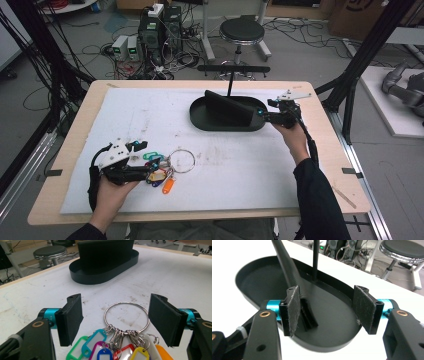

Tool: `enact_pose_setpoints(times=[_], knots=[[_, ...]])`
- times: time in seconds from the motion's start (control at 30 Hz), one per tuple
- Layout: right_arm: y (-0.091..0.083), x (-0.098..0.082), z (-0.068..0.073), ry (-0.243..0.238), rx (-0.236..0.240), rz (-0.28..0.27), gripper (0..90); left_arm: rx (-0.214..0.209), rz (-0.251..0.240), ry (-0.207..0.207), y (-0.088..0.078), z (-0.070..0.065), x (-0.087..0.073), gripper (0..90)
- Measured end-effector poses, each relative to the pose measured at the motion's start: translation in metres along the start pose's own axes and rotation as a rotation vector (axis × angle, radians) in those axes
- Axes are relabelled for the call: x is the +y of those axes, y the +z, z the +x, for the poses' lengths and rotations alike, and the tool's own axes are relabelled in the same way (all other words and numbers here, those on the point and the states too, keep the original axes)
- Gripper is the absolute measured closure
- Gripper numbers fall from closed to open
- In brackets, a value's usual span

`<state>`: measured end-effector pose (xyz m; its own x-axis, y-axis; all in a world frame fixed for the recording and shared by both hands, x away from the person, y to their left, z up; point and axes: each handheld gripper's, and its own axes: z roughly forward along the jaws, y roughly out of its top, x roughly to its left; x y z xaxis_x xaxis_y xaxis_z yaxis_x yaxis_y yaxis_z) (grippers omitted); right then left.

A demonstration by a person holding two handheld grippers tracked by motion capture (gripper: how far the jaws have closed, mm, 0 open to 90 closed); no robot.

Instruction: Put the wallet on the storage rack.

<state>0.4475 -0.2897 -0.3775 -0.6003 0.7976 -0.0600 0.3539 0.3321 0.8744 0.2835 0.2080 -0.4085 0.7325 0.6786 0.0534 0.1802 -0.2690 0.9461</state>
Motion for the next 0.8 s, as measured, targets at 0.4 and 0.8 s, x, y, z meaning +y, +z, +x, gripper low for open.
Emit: enact_pose_setpoints(times=[0.4,0.8], knots=[[-0.066,-0.028,0.017,0.056,0.020,-0.094,37.1,-0.005,0.012,0.006,0.014,0.004,0.002,27.7],[-0.109,-0.067,0.035,0.129,-0.008,-0.200,29.8,0.019,0.003,0.011,0.012,0.006,0.004,27.7]])
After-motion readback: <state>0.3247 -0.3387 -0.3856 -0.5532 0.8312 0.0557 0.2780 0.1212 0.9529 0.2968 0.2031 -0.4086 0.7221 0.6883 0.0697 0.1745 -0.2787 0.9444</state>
